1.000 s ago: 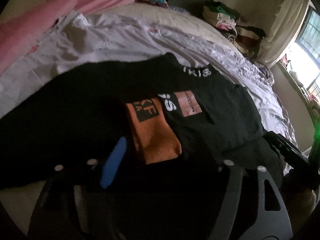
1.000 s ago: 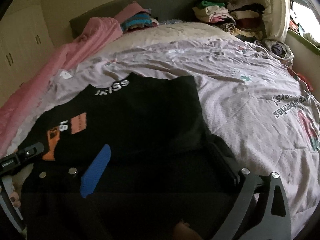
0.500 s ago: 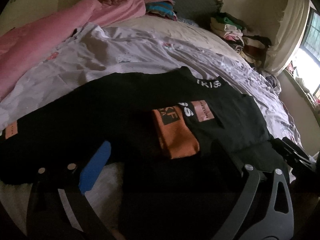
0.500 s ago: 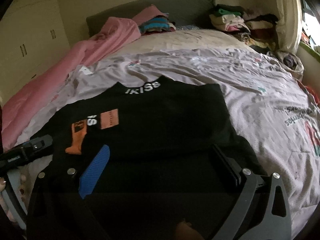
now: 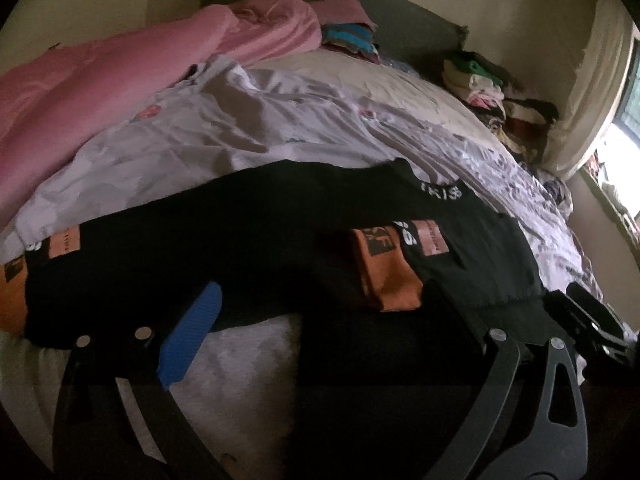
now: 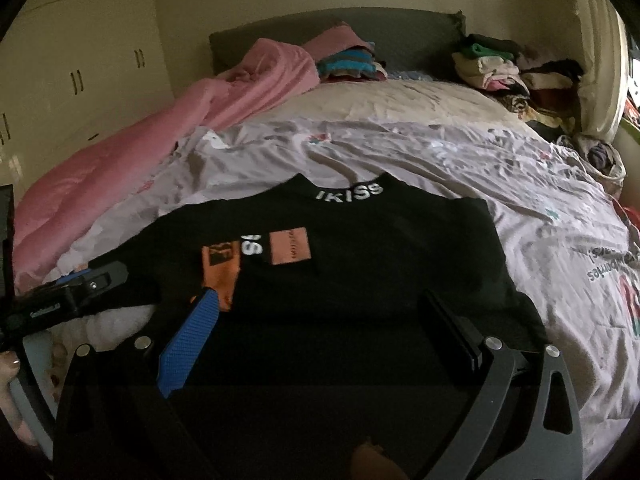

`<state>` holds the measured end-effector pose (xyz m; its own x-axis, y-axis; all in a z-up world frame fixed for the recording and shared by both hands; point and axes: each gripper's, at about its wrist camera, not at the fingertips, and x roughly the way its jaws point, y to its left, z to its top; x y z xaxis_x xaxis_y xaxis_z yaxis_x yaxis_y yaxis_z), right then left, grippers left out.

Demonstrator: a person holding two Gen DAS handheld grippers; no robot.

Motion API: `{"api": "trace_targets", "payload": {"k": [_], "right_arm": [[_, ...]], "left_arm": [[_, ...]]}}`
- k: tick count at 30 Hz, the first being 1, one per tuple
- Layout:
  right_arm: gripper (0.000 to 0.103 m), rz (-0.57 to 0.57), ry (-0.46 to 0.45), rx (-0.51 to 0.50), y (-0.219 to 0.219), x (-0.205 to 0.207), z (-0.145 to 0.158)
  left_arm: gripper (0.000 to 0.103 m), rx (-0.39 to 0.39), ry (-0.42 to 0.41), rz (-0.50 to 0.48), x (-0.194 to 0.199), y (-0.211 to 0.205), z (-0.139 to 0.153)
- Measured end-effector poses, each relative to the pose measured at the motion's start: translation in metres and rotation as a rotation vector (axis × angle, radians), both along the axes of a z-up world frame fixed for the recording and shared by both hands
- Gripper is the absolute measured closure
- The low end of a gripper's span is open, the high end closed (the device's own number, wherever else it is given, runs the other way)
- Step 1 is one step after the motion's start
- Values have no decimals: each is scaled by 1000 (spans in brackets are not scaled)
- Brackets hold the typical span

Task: Fold small clothes
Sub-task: 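Move the left gripper to the other orange sleeve cuff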

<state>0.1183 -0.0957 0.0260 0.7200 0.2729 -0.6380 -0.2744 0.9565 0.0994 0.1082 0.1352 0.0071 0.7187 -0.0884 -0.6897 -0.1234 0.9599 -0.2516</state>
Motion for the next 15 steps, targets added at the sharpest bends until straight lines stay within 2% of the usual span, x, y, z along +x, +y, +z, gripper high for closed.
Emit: {"api": "trace_targets", "payload": {"k": [5,11,15], "right_arm": [[4,28,-23,-3,15,-7,9],[4,66,-35,-1,34,-9,16],[4,104,-53,-4,48,-12,21]], "left_arm": [[10,-2,-13,32,-8,11,3],[10,52,-31,126,-20,31,9],[10,45,-29,180,-29,47,9]]}}
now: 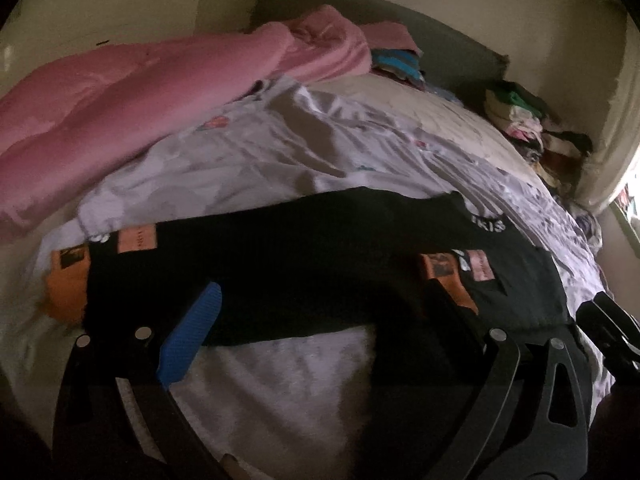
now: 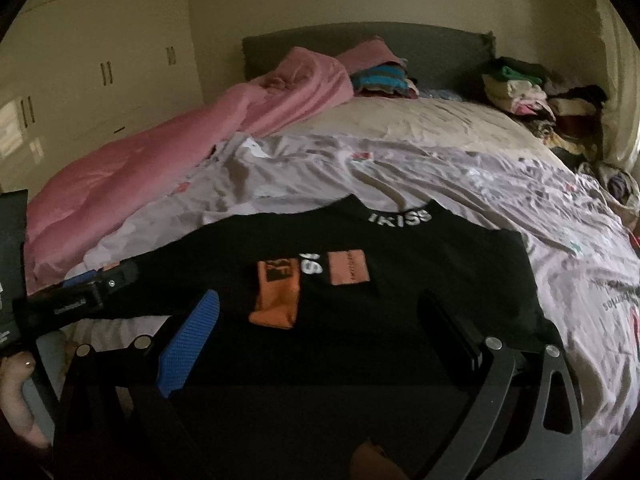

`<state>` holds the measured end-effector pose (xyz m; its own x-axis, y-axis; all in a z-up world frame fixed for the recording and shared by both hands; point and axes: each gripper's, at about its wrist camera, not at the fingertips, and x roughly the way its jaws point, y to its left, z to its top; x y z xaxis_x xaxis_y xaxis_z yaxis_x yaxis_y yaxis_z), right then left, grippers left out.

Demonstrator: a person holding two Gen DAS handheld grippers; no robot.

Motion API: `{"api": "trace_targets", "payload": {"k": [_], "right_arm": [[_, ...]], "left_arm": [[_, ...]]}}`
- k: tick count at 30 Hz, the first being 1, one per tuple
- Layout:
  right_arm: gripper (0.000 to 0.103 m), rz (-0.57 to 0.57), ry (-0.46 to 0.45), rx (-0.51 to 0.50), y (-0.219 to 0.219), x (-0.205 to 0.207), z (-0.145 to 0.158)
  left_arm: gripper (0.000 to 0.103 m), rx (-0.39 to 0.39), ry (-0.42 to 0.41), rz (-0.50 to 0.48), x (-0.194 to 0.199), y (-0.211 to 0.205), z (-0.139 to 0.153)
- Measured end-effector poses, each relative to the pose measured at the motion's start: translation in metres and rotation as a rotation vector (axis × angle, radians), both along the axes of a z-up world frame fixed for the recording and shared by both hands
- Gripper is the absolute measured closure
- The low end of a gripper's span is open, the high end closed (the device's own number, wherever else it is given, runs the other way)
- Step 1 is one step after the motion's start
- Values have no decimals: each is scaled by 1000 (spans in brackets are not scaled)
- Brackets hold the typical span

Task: Fold small clothes
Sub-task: 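Move the left gripper to the other orange sleeve cuff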

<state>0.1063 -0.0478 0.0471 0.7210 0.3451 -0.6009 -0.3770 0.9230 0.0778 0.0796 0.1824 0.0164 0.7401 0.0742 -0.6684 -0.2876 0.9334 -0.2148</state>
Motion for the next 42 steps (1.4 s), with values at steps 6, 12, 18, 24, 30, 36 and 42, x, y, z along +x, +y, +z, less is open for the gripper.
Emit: {"api": "trace_targets", "payload": {"k": [6,12,18,24,30,36,42], "right_arm": [[4,52,12,2,23,1,-3],[4,108,4,-15,49,-4,-4],[4,150,-3,-10,68,-6,-1],[4,184,-5,-4,87,-8,-1],[4,244,3,12,110,-12,0],[4,310,-6,-14,135,-19,0],[4,339,9,-10,146,-24,-6]], "left_arm": [[10,4,6,60,-14,20,0],[10,18,12,113,-31,42,-1],[10,5,32,162,-45,66,-7],[10,-43,39,213,-54,92,-10],[10,-78,50,272,-62,115,-15],[10,-130,55,313,-67,135,-22],[10,-204,55,354,-72,156,-34]]}}
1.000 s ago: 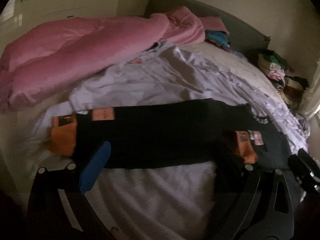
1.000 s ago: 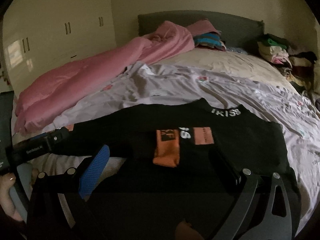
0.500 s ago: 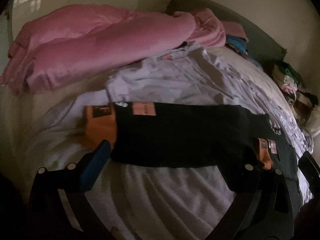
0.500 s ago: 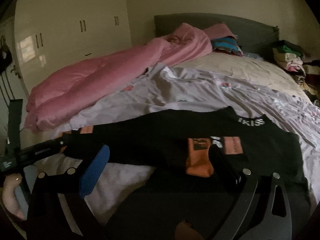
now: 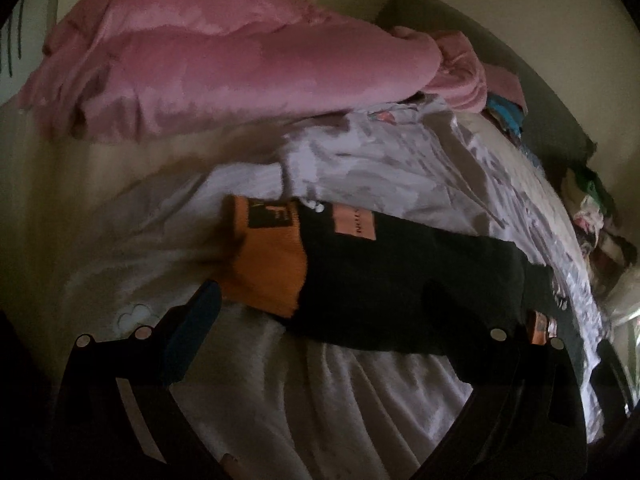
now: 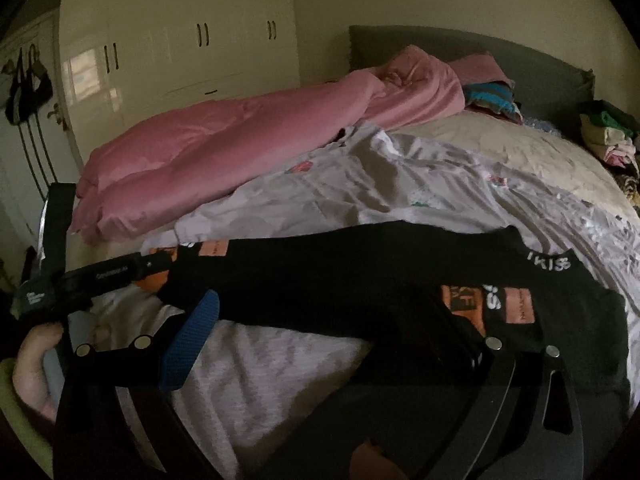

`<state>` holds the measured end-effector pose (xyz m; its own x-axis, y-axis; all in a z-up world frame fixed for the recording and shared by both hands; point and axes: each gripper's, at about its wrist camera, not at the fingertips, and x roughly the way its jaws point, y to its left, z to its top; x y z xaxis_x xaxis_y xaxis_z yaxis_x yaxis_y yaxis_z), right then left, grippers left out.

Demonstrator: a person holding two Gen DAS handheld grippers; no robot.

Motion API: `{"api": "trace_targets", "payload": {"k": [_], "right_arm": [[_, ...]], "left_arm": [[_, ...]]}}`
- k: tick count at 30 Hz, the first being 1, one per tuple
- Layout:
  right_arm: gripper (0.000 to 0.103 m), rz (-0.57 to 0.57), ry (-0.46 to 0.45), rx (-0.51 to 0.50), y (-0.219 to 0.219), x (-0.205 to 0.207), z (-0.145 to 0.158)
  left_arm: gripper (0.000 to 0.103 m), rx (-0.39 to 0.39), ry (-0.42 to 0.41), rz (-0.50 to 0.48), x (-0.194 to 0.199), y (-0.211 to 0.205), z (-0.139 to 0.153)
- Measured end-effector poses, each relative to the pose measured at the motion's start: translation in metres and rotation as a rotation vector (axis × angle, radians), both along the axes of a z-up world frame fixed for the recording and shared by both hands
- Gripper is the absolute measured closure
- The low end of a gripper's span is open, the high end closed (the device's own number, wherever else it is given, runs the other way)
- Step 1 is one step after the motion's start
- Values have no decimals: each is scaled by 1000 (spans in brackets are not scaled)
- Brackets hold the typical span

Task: Fold small clothes
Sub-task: 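Move the left gripper to the other orange sleeve cuff, then close the left gripper on the orange cuff and lift it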

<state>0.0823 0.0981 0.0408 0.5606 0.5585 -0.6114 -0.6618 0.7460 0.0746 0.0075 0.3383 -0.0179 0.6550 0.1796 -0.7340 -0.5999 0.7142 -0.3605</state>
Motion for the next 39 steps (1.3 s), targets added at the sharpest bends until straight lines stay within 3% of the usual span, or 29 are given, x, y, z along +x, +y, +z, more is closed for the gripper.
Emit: {"api": "trace_targets", "payload": {"k": [6,9,15,19,32,39], "right_arm": [[4,-13,105,39,-7,6,-16],[4,-29,131,45,-13,7,-21],[4,-50,147,38,-26,4,-28],[4,-75,148,44,-37,6,-28],[4,-189,138,132,-107,12,-8],[4,-279,127,180,-155,20,0]], "left_arm": [[10,-47,-9,17,3,9,-13],[18,-55,-8,34,7,14,-22],[60,-35,-9,86,11,20,-31],[96,-14,-58,67,10,18,-19],[97,80,-191,-29,1,-24,39],[97,139,-211,-92,12,-62,73]]}}
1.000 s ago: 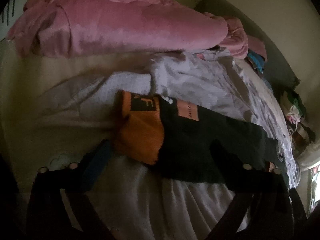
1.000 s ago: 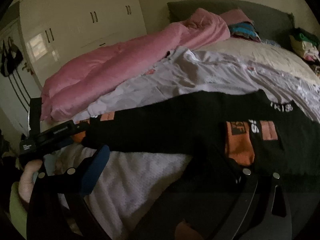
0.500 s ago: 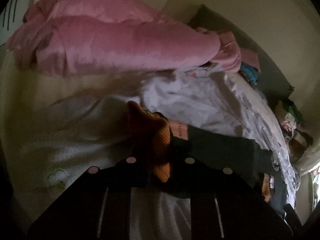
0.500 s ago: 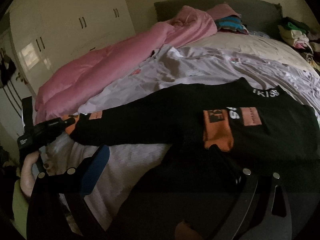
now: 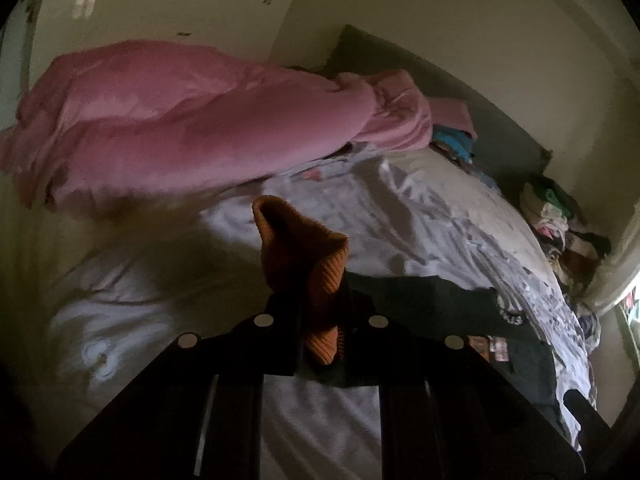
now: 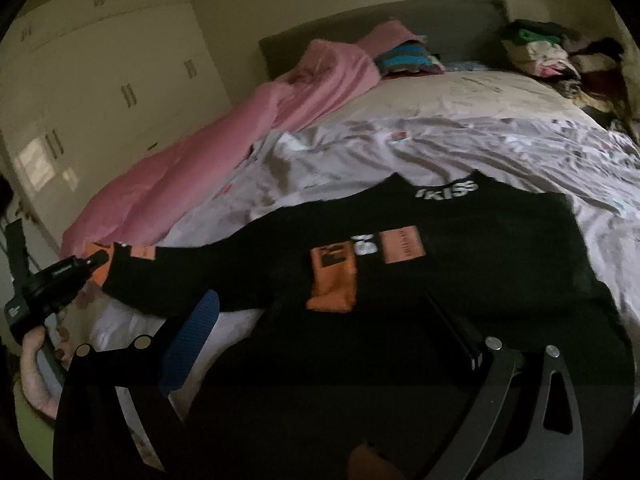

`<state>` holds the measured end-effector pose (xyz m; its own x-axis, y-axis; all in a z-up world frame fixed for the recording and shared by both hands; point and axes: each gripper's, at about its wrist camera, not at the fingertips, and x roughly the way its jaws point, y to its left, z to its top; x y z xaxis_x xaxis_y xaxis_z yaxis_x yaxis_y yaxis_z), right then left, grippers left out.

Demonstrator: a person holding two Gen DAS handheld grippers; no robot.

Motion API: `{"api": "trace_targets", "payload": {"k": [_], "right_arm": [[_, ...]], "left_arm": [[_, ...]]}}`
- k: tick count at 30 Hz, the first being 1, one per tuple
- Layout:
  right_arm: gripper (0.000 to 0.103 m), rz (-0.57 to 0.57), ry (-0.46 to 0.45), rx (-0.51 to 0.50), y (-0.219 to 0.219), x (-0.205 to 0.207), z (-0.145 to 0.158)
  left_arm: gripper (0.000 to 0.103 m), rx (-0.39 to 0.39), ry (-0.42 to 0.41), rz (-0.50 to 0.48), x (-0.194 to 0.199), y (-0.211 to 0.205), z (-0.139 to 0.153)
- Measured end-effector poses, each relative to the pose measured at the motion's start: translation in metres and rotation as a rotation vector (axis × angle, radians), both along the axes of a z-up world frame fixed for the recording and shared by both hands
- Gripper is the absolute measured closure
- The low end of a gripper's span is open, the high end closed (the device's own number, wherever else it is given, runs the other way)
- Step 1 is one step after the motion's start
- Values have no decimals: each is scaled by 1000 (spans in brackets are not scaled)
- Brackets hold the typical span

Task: Fold small clothes
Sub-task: 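Close the left gripper on the orange cuff and lift it, then carry the held sleeve across the shirt body toward the right gripper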

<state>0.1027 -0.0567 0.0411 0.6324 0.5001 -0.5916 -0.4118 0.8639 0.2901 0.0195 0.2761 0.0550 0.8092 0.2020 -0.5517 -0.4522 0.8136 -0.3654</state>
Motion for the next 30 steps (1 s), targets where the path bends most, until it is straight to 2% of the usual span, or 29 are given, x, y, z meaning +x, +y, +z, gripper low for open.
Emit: {"api": "trace_targets", "payload": {"k": [6,12,24,30], "right_arm": [[4,-74,-1,13,-39,4,4],[4,-146,15,31,-79,9,3],[4,-177,5,108,-122,2,8],[4,-210,-3,138,-146,0,11]], "left_arm": [[97,79,13,-38,20,-35,25],[97,117,5,-103,39,-68,45],[97,186,-40,-254,71,-143,87],[97,219,-54,-326,86,-182,97]]}}
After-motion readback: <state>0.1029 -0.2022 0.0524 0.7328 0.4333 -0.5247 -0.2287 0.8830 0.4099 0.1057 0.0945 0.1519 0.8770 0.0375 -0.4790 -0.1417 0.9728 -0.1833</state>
